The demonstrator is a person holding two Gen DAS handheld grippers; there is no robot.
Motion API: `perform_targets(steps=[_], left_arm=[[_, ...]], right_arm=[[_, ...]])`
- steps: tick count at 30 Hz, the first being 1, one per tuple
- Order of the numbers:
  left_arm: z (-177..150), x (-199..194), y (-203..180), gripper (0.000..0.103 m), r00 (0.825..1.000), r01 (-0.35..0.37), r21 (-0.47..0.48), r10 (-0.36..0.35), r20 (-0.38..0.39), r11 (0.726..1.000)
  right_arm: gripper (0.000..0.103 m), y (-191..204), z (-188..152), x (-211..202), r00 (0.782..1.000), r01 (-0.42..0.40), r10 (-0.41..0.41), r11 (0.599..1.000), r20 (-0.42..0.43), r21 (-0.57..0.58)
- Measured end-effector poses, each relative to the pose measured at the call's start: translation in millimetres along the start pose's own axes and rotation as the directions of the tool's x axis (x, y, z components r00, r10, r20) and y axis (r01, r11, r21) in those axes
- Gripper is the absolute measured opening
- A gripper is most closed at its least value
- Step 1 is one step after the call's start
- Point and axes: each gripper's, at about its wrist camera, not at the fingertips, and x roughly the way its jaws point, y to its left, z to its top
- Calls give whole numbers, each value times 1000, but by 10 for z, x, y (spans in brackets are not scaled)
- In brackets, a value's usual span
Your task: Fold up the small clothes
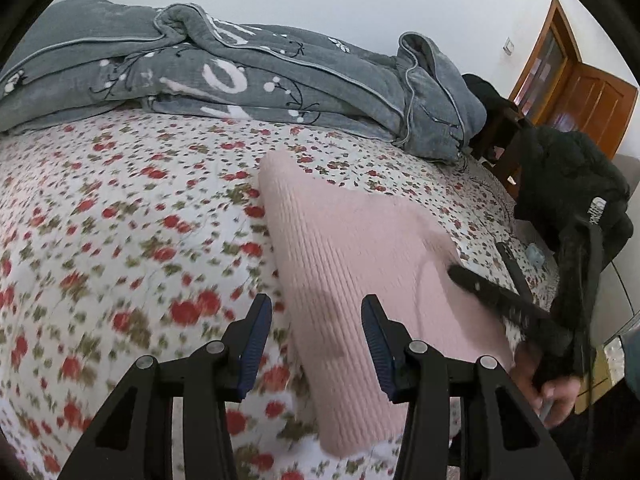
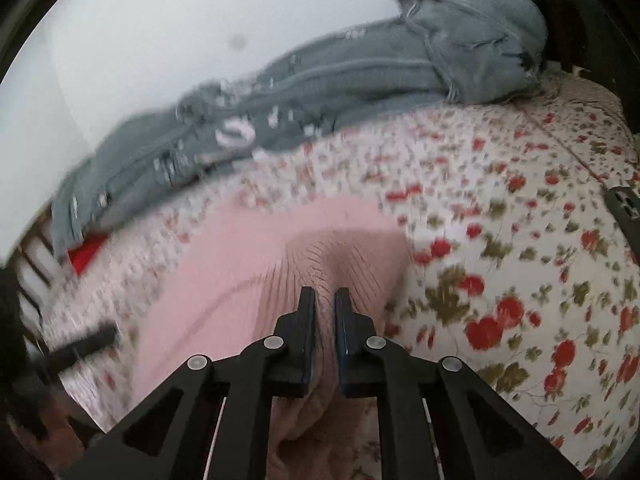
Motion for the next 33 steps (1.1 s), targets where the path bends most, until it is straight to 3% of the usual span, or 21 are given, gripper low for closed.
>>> perform_targets(steps=[3,7,12,14,20,26,33], left_arm=[[94,110,-51,45,1000,-14,14,14,-7,1000],[181,226,-71,45,1000,-18,12,19,-21,1000],[243,345,-50,48,999,-17,8,17,-41,1000],[248,392,-36,54,998,-10,11,11,-56,1000],[227,572,29,65,996,17,26,-14,-94,1000],[257,657,114,71,993,39,2,-38,-110,999],[263,623,84,71,996,4,11,-3,-84,1000]], right_arm=[[14,37,29,-122,1000,-5,5,1000,10,-27],[26,111,69,-251,999,-9,11,999,52,-41],[30,124,20,-99,999,46,-45,994,13,-95],[45,10,-8,-103,999,38,-37,998,8,-49],[62,-151,-47,-14,1000,-10,11,1000,-22,22],[66,-220,-16,123,996,-61,65,996,-65,70],[66,-184,10,163,995,-60,65,996,-78,65]])
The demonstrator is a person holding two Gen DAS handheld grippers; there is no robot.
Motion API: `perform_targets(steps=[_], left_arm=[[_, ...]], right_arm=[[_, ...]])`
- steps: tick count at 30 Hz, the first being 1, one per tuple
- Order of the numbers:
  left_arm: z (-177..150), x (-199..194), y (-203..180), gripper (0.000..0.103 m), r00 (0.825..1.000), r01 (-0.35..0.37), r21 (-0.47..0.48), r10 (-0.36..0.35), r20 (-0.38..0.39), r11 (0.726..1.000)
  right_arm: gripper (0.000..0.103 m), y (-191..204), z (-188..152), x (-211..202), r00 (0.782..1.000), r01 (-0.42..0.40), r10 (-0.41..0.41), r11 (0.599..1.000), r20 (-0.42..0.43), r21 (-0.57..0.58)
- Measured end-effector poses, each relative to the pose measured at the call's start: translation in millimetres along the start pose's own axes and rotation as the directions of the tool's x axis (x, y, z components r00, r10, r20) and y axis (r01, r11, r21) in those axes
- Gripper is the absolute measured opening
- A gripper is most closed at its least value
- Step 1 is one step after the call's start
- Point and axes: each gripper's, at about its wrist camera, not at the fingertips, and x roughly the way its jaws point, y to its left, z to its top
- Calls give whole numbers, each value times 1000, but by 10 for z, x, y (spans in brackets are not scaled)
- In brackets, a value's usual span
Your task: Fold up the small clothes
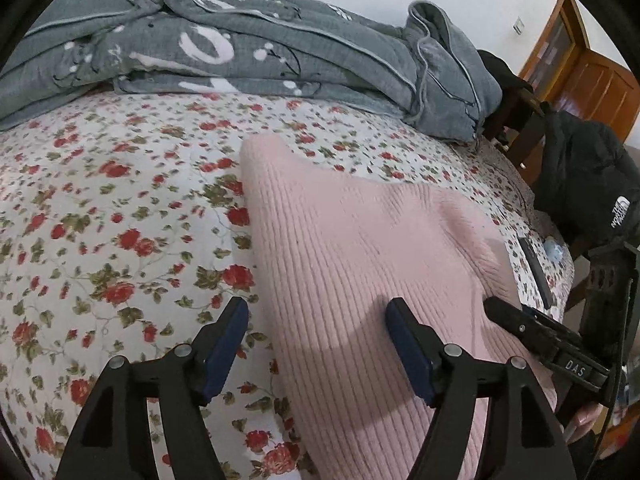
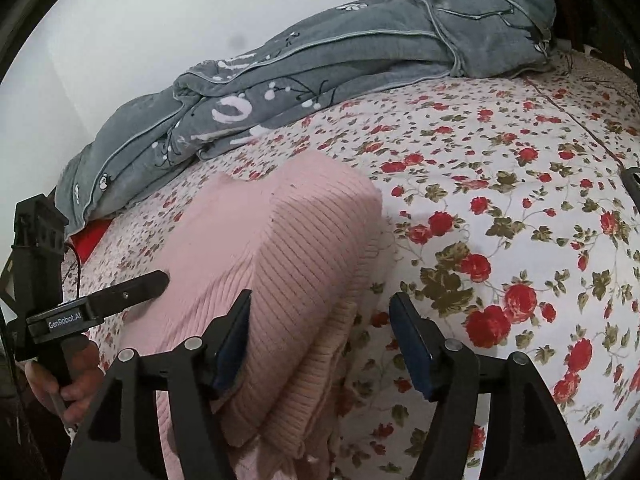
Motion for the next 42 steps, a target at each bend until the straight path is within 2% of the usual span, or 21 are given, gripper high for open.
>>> perform_targets(steps=[7,10,14,18,23,27,34,39,42], left_arm=[[-69,-359,-30,69,985,-135,30,131,112,990],[-94,-476,42,69,980,-160,5,158,122,987],[-141,-589,111,69,959,-248,-11,247,137,969],[-222,-711,185,69,946,-287,-27,287,150,958],[-276,-768,244,69,952,-269,-43,272,143,962],[-293,-711,247,69,966,-223,-38,226,121,974],[-245,-453,143,69,987,-139,-10,140,78,990],[-184,-258,23,68,992,-109,20,108,66,994],[-129,-148,1,65,997,-69,25,68,47,997]], right_arm=[[66,105,15,-140,998,61,-61,997,7,-53],[66,164,14,-180,997,80,-79,994,7,-73],[66,230,25,-237,995,94,-93,992,19,-88],[66,276,26,-278,996,92,-91,992,20,-84],[66,330,-10,-291,996,86,-85,992,19,-87],[66,302,-40,-299,997,81,-80,994,18,-69],[67,194,-96,-151,998,57,-58,997,-24,-50],[70,156,-104,-21,998,38,-40,998,-39,-54],[70,105,-83,69,999,22,-24,999,-45,-48]])
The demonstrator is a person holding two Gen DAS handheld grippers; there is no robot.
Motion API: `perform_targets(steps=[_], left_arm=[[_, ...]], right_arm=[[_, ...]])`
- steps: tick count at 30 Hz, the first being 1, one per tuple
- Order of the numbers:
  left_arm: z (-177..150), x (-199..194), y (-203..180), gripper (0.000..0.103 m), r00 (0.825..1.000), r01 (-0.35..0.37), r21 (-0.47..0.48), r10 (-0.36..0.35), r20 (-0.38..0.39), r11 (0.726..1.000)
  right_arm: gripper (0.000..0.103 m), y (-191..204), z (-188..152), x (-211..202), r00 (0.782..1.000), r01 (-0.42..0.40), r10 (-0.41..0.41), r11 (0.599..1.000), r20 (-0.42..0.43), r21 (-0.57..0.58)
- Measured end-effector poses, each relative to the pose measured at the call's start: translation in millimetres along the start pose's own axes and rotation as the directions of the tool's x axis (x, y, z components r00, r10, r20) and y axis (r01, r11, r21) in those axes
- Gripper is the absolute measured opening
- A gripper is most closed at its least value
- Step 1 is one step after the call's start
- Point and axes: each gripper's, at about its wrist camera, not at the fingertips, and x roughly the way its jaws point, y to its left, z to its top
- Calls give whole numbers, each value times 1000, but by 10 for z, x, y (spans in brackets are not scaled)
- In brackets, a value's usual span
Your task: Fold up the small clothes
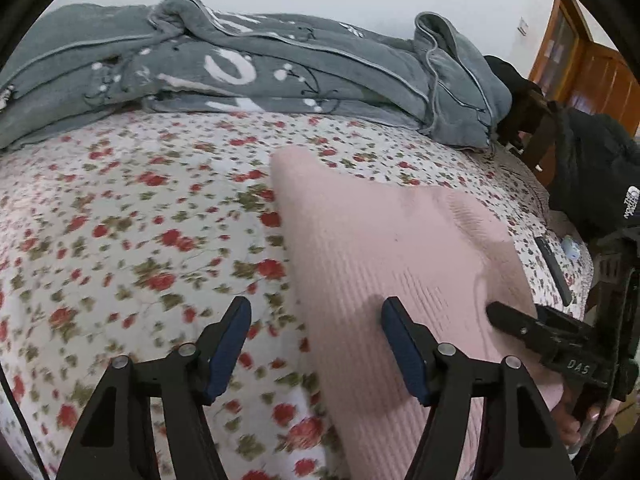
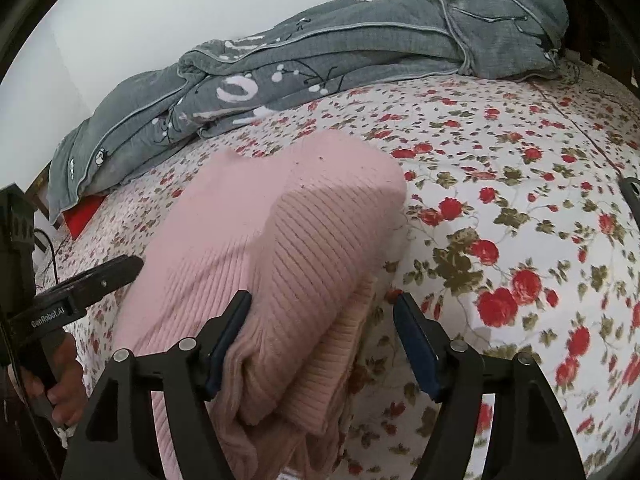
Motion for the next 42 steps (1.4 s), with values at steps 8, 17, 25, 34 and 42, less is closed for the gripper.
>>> perform_targets(steps=[8,17,25,34,42], left_arm=[[73,254,-82,51,997,65,-2,-65,-40,998],[99,244,-185,30,999,38,43,-38,14,998],[220,-20,-67,21,995,68,19,-69,70,998],[333,-185,511,9,996,-13,-25,15,94,1000],[577,-369,1115,9,985,-78,-65,87,151,995]], right_arm=[[70,-139,63,157,998,-67,68,997,-17,31],[42,-116,153,227,985,-172,172,984,1,39],[33,139,261,-12,986,-155,155,988,60,-2],[31,778,509,250,974,-211,213,977,75,-39],[31,1327,750,648,955,-284,288,957,65,-65]])
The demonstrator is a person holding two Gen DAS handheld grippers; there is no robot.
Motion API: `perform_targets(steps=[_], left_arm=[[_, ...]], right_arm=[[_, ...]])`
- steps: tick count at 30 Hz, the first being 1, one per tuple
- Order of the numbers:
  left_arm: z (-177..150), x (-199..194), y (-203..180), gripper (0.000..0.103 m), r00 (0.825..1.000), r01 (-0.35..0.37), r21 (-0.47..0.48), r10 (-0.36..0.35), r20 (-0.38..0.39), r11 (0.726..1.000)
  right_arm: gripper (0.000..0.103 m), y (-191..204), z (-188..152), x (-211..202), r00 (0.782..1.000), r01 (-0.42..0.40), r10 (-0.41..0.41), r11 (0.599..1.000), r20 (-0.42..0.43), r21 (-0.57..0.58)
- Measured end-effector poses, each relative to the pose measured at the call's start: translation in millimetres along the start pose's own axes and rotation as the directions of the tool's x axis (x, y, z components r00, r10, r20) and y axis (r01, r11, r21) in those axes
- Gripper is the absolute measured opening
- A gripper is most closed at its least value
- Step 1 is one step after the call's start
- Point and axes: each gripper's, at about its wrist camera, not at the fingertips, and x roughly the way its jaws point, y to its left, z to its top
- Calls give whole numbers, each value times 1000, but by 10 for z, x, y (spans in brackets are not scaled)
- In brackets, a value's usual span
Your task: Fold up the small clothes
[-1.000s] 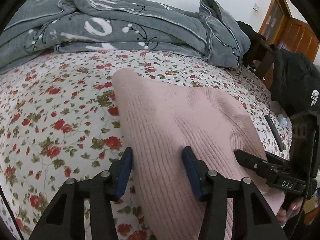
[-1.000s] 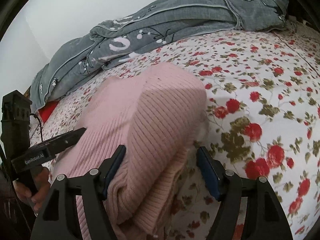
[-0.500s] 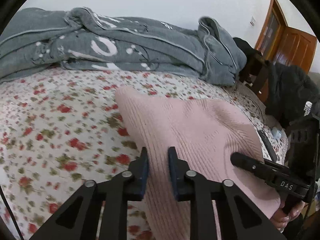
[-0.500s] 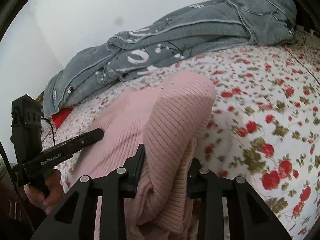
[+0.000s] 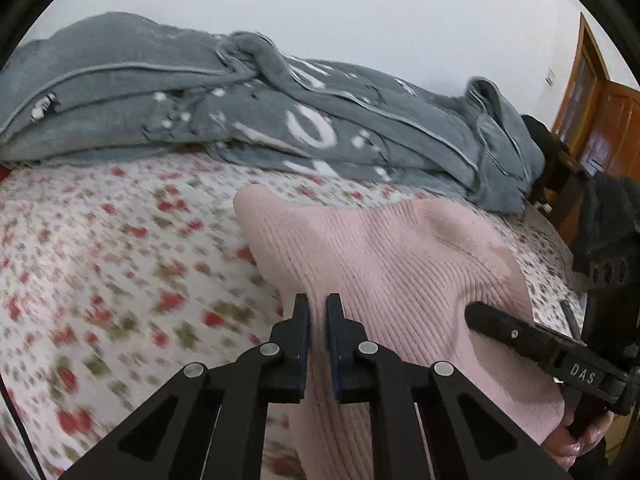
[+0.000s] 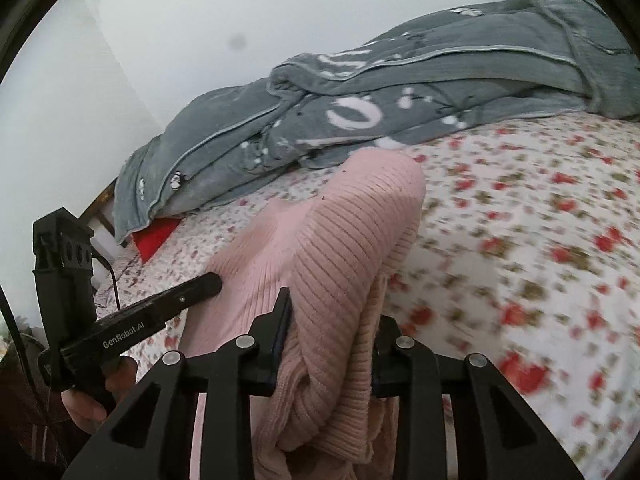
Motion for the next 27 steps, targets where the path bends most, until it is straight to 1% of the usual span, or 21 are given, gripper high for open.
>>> perform_targets(steps=[3,5,7,9,10,12,13,14,16,18,19,20,21,23,25,27], left_arm=[[133,47,152,9,999,-33,10,33,13,999],[155,141,250,9,999,-46,8,46,5,999],[126,251,337,9,999,-48,-6,48,-2,999],[84,319,374,9,1000,-28,-15,28,-14,1000],[62,370,385,9,999,-20,-18,20,-31,1000],[24,410,378,9,999,-30,-15,29,-40,999],[5,409,371,9,999,-38,-12,37,-39,999],[-2,399,366,11,999,-36,-13,35,-37,999],[-10,349,373,12,999,-30,-26,29,-37,999],[-27,296,385,17,999,-25,-40,23,-45,999],[-44,266,389,24,999,-23,-47,20,-48,999],[-62,237,387,29,999,-23,-49,21,-46,999],[-85,207,386,30,999,-26,-49,24,-44,998],[-129,151,388,30,999,-33,-49,31,-44,998],[-179,84,395,30,999,-29,-61,26,-45,998],[-218,30,394,32,999,-20,-66,17,-47,998]], right_arm=[[31,78,70,211,1000,-8,8,1000,6,-10],[31,54,88,377,1000,2,-2,1000,-10,-1],[32,-5,68,539,998,47,-47,999,-38,-1],[34,-85,12,684,991,108,-109,994,-77,-19],[36,-127,-14,730,987,133,-135,991,-91,-28],[43,-191,-17,697,987,127,-128,992,-93,-19],[52,-193,1,662,985,141,-144,990,-95,-30],[55,-182,11,597,983,159,-163,986,-81,-49],[55,-140,11,463,980,190,-194,978,-45,-80],[55,-11,-11,274,975,221,-223,966,2,-133],[55,56,-26,195,973,232,-232,959,21,-161],[55,130,-56,108,971,239,-236,953,38,-185],[55,188,-83,40,972,234,-229,952,48,-197],[55,264,-143,-42,982,191,-188,960,32,-203],[53,282,-202,3,986,159,-167,968,-25,-192],[38,237,-281,92,984,150,-163,975,-71,-163]])
